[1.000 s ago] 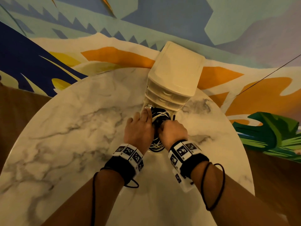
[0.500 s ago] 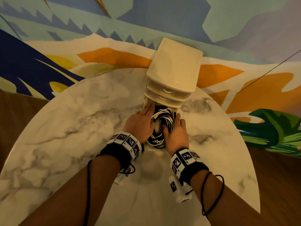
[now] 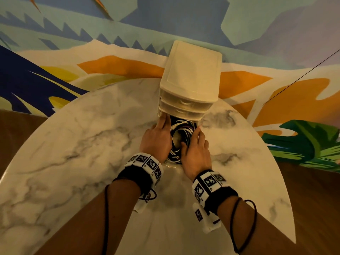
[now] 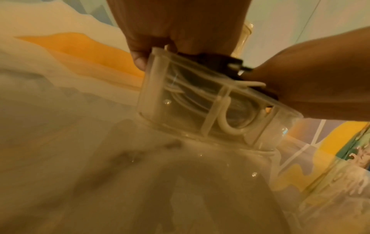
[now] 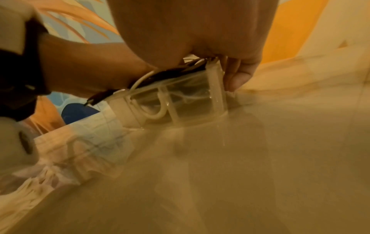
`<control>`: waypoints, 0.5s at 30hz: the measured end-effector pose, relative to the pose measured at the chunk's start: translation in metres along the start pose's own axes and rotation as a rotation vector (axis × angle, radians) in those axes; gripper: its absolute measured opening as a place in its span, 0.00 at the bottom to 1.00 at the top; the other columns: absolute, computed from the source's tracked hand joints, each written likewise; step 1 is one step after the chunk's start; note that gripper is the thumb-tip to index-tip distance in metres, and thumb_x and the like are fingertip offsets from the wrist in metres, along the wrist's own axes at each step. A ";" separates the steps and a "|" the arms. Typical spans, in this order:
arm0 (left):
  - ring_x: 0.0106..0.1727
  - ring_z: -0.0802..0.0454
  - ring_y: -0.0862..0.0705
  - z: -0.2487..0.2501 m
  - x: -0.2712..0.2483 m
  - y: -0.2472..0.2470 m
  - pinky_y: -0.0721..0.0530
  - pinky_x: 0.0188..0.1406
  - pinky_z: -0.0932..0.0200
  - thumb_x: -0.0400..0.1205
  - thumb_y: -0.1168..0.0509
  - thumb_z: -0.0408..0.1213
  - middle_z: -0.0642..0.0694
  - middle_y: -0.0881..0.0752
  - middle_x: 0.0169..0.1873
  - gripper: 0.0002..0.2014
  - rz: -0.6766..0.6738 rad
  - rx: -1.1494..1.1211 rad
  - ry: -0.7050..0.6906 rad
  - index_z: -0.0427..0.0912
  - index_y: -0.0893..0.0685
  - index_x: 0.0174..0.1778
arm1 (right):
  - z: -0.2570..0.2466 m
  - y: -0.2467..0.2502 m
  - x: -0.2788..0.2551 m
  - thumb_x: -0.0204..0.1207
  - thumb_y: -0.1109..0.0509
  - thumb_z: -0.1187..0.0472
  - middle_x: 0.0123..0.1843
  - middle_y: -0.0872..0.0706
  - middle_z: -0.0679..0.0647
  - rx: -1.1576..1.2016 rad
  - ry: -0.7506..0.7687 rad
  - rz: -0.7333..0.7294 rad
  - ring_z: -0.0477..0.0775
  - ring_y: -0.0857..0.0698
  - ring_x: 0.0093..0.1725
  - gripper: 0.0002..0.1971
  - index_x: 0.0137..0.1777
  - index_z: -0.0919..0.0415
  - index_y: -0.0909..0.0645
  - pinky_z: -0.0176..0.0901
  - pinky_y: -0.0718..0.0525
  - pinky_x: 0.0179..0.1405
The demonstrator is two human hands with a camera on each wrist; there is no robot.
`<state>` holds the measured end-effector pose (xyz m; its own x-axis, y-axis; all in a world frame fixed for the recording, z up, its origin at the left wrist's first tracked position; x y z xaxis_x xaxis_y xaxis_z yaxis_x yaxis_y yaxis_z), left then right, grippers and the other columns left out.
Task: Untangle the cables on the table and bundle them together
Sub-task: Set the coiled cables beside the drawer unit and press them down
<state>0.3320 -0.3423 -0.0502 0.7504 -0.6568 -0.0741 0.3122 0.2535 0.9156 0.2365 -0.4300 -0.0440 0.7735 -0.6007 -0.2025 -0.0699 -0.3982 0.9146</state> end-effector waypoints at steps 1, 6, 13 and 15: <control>0.67 0.42 0.25 0.001 -0.001 0.000 0.22 0.59 0.48 0.81 0.42 0.35 0.48 0.44 0.82 0.32 0.000 0.021 0.003 0.40 0.44 0.82 | 0.001 -0.001 -0.002 0.84 0.47 0.47 0.82 0.45 0.61 0.000 -0.002 -0.019 0.65 0.35 0.75 0.37 0.84 0.64 0.59 0.56 0.28 0.69; 0.74 0.41 0.35 0.003 -0.009 0.006 0.34 0.70 0.47 0.80 0.39 0.46 0.43 0.45 0.82 0.38 -0.046 0.228 -0.034 0.37 0.48 0.82 | 0.013 0.006 -0.001 0.73 0.50 0.27 0.82 0.41 0.56 -0.062 0.057 -0.141 0.61 0.35 0.76 0.50 0.84 0.56 0.65 0.58 0.27 0.70; 0.84 0.45 0.53 -0.004 -0.026 -0.007 0.43 0.81 0.48 0.84 0.64 0.50 0.39 0.54 0.83 0.32 -0.096 0.210 -0.173 0.36 0.51 0.82 | 0.018 0.027 0.013 0.55 0.33 0.21 0.82 0.41 0.57 -0.121 0.097 -0.419 0.60 0.38 0.78 0.69 0.82 0.57 0.69 0.57 0.32 0.74; 0.84 0.45 0.57 0.001 -0.023 -0.005 0.50 0.82 0.49 0.85 0.63 0.52 0.40 0.57 0.83 0.32 -0.133 0.254 -0.156 0.37 0.55 0.83 | 0.012 0.027 0.015 0.56 0.31 0.24 0.81 0.42 0.60 -0.192 0.085 -0.434 0.62 0.38 0.78 0.69 0.82 0.60 0.69 0.56 0.32 0.74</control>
<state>0.3123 -0.3291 -0.0525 0.6082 -0.7782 -0.1564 0.2316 -0.0146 0.9727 0.2391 -0.4579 -0.0267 0.7546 -0.3454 -0.5579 0.3821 -0.4600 0.8015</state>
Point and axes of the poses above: each hand's wrist, its own x-axis towards the middle knuckle, its own y-axis out of the back of the hand, z = x × y, the point moved 1 cm from there along x, towards the middle knuckle
